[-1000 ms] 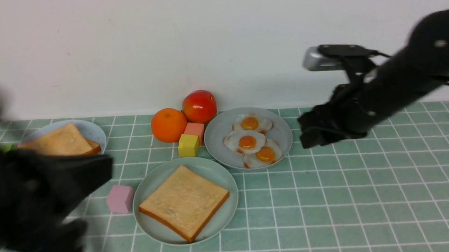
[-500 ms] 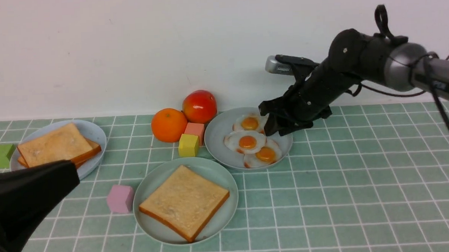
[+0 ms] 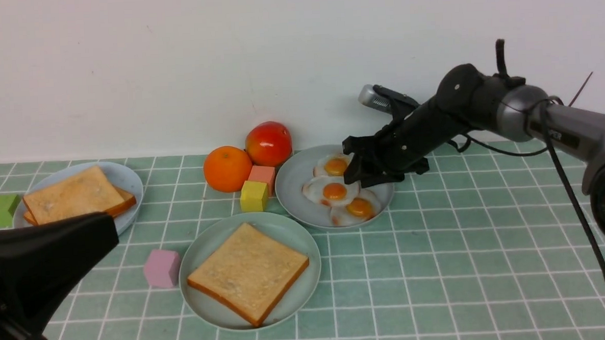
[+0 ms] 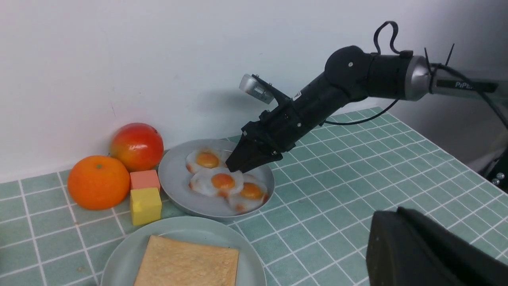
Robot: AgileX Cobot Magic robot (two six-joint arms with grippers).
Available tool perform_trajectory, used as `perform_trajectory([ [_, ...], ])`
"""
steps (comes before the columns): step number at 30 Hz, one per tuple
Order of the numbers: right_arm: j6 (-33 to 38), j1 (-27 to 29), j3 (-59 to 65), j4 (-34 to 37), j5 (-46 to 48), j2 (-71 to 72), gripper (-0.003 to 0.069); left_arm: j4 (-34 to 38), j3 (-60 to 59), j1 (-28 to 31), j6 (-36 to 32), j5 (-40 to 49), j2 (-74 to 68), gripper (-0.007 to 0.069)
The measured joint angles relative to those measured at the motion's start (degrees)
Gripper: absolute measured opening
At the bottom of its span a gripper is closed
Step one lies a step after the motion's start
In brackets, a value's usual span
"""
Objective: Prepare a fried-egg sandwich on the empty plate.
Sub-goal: Use the right arm to grab a fried egg
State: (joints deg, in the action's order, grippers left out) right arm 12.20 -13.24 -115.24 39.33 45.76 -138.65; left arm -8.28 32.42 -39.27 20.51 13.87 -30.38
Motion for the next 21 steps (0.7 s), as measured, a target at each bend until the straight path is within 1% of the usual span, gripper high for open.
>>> perform_trajectory([
  [21, 3.8, 0.0, 0.0, 2.1, 0.0, -0.3, 0.0287, 0.0, 0.0, 0.0, 0.4, 0.0, 0.0, -0.0013],
])
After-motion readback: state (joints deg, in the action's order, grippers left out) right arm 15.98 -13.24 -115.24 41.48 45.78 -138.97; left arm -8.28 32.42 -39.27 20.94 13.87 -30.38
